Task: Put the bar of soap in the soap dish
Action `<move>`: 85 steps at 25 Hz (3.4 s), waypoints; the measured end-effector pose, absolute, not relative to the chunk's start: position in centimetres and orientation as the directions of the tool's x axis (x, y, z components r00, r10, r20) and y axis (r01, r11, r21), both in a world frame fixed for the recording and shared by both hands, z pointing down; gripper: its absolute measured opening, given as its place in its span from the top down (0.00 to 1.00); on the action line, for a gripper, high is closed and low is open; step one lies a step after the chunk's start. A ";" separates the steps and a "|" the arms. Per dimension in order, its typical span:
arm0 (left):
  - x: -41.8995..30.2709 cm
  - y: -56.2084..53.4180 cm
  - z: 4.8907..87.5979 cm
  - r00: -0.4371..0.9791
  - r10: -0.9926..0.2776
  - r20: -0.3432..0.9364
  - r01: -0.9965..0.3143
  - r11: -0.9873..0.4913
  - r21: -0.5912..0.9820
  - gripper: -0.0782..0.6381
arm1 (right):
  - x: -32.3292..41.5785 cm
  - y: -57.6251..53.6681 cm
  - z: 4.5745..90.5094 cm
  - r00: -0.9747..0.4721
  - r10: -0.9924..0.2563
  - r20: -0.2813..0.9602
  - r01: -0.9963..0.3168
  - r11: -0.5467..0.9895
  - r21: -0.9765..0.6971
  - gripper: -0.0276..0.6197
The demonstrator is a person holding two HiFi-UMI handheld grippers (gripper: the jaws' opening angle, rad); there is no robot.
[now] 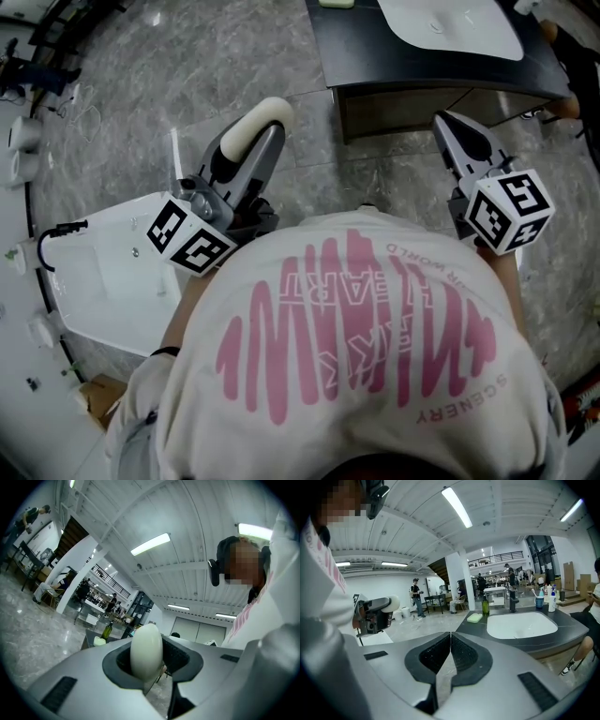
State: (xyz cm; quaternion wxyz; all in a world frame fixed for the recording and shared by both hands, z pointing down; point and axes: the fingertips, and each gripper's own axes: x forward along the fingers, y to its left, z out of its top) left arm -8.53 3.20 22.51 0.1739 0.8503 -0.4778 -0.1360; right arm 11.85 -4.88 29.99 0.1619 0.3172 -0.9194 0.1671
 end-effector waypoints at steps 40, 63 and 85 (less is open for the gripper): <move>-18.1 -8.9 22.5 0.454 -0.888 -0.072 -0.761 -0.428 0.487 0.73 | 1.5 -17.4 30.5 -0.773 -0.470 0.427 -0.598 0.764 -0.242 0.93; -29.2 -16.1 25.3 0.647 -0.761 -0.053 -0.627 -0.571 0.530 0.73 | -7.2 -19.6 31.2 -0.617 -0.630 0.471 -0.771 0.602 -0.205 0.93; -24.8 -19.7 27.9 0.750 -0.661 -0.016 -0.544 -0.631 0.553 0.73 | -2.7 -20.4 31.5 -0.501 -0.703 0.505 -0.856 0.488 -0.170 0.93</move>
